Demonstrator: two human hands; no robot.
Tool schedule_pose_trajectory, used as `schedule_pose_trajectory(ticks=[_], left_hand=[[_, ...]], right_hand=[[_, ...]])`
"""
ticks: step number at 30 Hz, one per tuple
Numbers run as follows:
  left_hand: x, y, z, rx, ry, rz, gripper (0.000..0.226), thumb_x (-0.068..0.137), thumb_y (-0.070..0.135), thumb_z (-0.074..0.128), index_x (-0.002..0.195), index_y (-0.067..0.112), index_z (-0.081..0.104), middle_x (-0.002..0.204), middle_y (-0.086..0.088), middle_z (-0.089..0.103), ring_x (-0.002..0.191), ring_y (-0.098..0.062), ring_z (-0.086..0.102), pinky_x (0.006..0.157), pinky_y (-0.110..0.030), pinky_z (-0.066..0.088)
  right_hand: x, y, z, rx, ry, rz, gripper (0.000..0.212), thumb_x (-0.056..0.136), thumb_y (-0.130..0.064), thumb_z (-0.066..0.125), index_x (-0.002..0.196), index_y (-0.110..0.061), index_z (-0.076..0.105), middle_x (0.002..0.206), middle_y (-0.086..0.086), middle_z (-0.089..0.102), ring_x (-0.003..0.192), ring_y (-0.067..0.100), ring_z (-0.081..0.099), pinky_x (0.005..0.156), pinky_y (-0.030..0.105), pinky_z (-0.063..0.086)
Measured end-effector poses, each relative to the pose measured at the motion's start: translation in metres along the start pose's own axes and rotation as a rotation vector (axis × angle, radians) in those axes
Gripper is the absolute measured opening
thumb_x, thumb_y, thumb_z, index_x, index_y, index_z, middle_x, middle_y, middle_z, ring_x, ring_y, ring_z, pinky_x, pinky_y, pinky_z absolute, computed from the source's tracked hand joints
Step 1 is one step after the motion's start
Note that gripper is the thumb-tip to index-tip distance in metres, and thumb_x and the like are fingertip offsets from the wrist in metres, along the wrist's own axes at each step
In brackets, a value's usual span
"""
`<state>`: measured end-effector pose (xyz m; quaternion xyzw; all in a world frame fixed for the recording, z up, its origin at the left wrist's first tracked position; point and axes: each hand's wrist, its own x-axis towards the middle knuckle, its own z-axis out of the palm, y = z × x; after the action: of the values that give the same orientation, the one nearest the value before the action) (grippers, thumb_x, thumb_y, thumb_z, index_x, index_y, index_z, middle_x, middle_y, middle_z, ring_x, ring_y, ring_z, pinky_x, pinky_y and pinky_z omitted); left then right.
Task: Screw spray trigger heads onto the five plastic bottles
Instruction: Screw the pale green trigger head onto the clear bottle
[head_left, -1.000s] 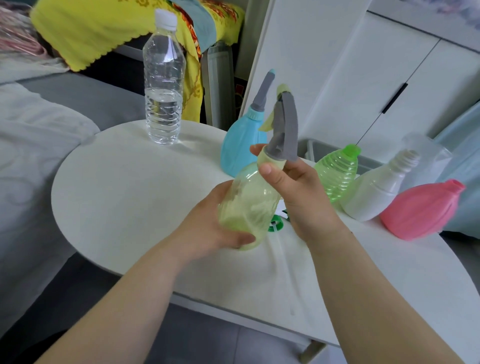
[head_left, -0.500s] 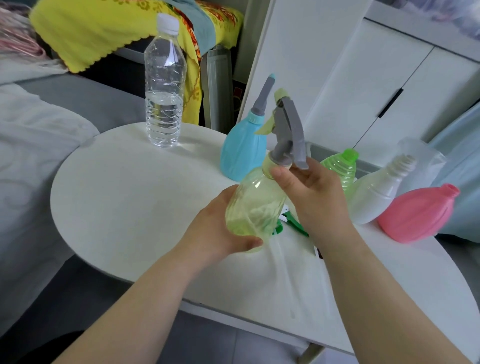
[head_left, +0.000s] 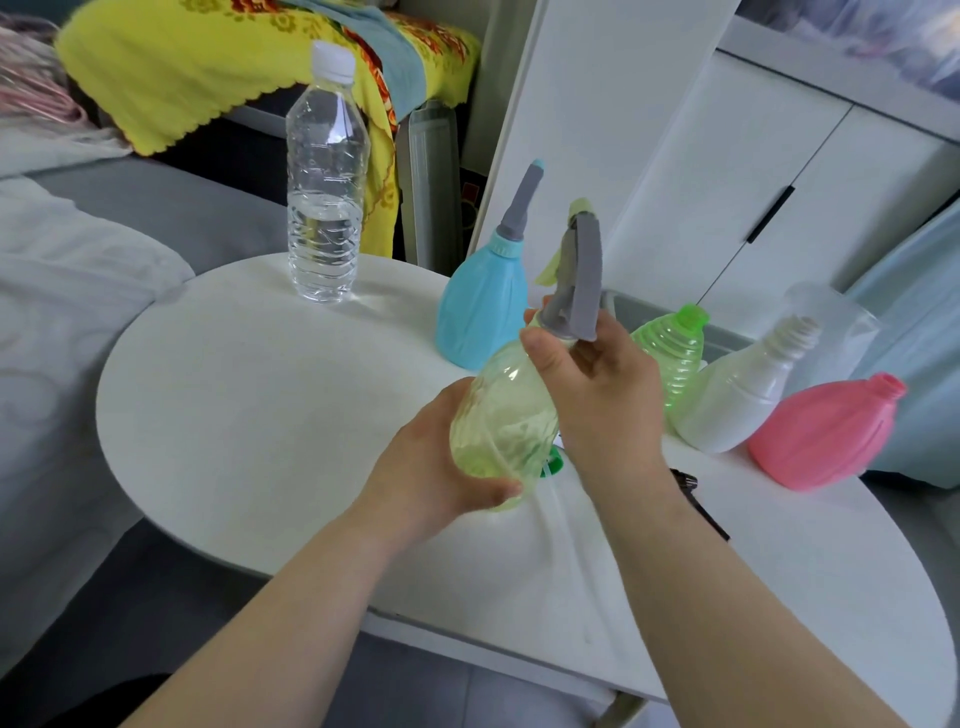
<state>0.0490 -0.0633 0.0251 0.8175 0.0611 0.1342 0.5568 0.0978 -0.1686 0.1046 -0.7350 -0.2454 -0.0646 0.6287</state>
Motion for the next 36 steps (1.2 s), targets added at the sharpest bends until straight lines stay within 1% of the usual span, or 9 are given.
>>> schedule_pose_trajectory(ticks=[4,6,10,16,22,26,29,32,36], left_hand=[[0.004,0.001,-0.002,0.021,-0.047,-0.018,0.082,0.053,0.028,0.081,0.119,0.040,0.035,0.088,0.040,0.038,0.085,0.006,0.042,0.065,-0.003,0.028],[0.004,0.002,0.000,0.011,-0.033,-0.018,0.081,0.053,0.026,0.081,0.120,0.038,0.036,0.089,0.038,0.038,0.090,0.001,0.043,0.066,-0.005,0.029],[0.002,0.005,0.003,0.045,0.028,-0.014,0.080,0.053,0.024,0.080,0.120,0.032,0.038,0.085,0.035,0.037,0.088,-0.003,0.043,0.066,-0.014,0.032],[-0.003,0.003,0.011,0.015,0.106,0.010,0.073,0.054,0.027,0.077,0.115,0.038,0.038,0.084,0.037,0.041,0.074,0.018,0.044,0.062,0.005,0.034],[-0.003,-0.002,0.010,0.005,0.075,0.070,0.080,0.060,0.039,0.075,0.126,0.042,0.030,0.101,0.041,0.036,0.097,0.011,0.036,0.077,-0.011,0.033],[-0.002,-0.003,0.001,-0.008,0.078,0.113,0.077,0.071,0.064,0.046,0.136,0.031,0.020,0.119,0.033,0.025,0.113,0.009,0.027,0.085,0.007,0.016],[0.002,-0.012,-0.001,0.157,0.108,0.068,0.055,0.087,0.045,0.038,0.137,0.025,0.023,0.141,0.011,0.031,0.129,-0.005,0.028,0.103,-0.014,0.016],[0.006,-0.023,0.004,0.512,0.041,-0.052,0.049,0.092,0.036,0.033,0.138,0.025,0.022,0.152,0.002,0.019,0.139,-0.011,0.016,0.113,-0.036,0.003],[0.009,-0.032,0.009,0.706,-0.034,-0.051,0.050,0.090,0.040,0.035,0.137,0.027,0.022,0.152,0.006,0.015,0.140,-0.011,0.010,0.113,-0.037,0.000]], right_hand=[[0.020,-0.012,-0.023,0.082,-0.409,0.115,0.024,0.076,-0.007,0.064,0.090,-0.027,0.061,0.081,-0.017,0.071,0.087,-0.006,0.063,0.072,0.007,0.047],[0.022,-0.014,-0.026,0.054,-0.478,0.098,0.023,0.077,-0.006,0.062,0.088,-0.025,0.061,0.078,-0.017,0.072,0.088,-0.006,0.063,0.072,0.007,0.046],[0.009,-0.009,-0.015,0.091,-0.287,0.058,0.021,0.079,-0.004,0.061,0.086,-0.024,0.059,0.083,-0.009,0.066,0.081,-0.007,0.063,0.071,0.009,0.048],[0.006,-0.007,-0.004,-0.051,-0.083,0.083,0.019,0.078,-0.014,0.065,0.085,-0.030,0.058,0.093,-0.006,0.066,0.092,0.007,0.061,0.088,0.024,0.049],[0.014,-0.014,-0.016,-0.128,-0.161,0.110,0.019,0.077,-0.016,0.067,0.092,-0.026,0.059,0.084,-0.021,0.061,0.073,-0.015,0.059,0.072,0.003,0.046],[0.037,-0.027,-0.030,-0.016,-0.109,0.123,0.018,0.079,-0.013,0.064,0.083,-0.030,0.059,0.084,-0.014,0.065,0.074,-0.004,0.061,0.075,0.018,0.052],[0.066,-0.034,-0.044,-0.032,0.011,0.124,0.016,0.080,-0.016,0.063,0.080,-0.031,0.058,0.086,-0.010,0.064,0.083,0.007,0.059,0.088,0.038,0.049],[0.088,-0.024,-0.049,-0.120,0.103,0.122,0.015,0.082,-0.015,0.061,0.081,-0.029,0.054,0.081,-0.017,0.056,0.076,0.000,0.054,0.087,0.032,0.045],[0.103,0.004,-0.044,-0.160,0.135,0.185,0.013,0.084,-0.012,0.058,0.091,-0.020,0.050,0.076,-0.014,0.051,0.075,0.005,0.050,0.077,0.025,0.041]])
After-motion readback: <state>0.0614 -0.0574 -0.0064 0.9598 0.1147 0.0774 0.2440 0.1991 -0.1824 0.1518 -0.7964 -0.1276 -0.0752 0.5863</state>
